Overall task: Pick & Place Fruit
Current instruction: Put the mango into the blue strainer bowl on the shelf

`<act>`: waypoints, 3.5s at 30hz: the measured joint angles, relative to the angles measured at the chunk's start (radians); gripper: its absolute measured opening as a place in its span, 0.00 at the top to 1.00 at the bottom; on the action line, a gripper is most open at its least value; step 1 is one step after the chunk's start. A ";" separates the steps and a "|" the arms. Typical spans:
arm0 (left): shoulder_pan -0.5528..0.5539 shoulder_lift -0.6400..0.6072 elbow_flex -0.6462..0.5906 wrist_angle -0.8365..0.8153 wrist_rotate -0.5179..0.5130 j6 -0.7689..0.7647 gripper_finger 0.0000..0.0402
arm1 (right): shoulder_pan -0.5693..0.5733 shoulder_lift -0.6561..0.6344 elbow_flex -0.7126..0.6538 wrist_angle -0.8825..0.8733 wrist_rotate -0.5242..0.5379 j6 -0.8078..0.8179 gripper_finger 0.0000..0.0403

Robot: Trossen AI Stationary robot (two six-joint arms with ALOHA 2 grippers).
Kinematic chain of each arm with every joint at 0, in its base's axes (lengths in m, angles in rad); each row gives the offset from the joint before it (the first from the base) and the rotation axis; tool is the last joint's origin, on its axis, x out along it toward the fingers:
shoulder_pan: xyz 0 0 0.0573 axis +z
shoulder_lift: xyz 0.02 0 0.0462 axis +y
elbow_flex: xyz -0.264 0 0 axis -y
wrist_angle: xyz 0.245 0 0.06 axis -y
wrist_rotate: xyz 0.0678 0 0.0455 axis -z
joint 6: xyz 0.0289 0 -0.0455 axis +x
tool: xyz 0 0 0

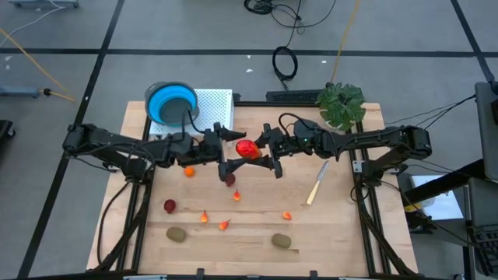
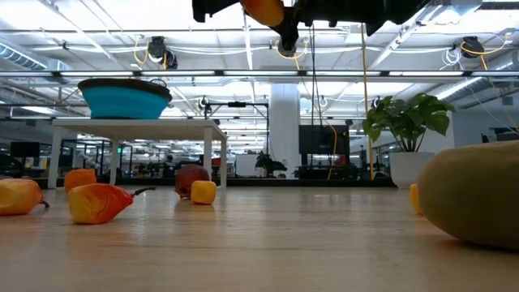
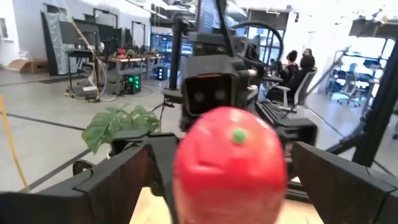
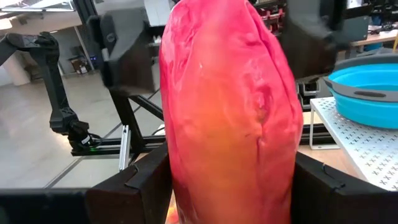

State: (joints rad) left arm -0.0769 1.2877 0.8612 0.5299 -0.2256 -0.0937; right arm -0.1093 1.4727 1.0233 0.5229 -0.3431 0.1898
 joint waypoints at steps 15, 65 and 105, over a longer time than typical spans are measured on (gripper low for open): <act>0.012 0.000 0.000 -0.004 0.061 -0.050 0.01 | 0.000 0.000 0.000 0.004 0.000 0.007 0.44; 0.027 0.005 0.001 0.047 -0.159 -0.040 0.47 | -0.023 -0.142 0.000 -0.505 0.081 -0.046 0.25; 0.230 -0.145 0.596 -1.370 -0.356 -0.410 0.45 | -0.102 -0.396 -0.004 -0.804 0.083 -0.259 1.00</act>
State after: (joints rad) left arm 0.1529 1.1427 1.4569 -0.8404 -0.5815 -0.5037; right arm -0.2111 1.0771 1.0195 -0.2810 -0.2600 -0.0689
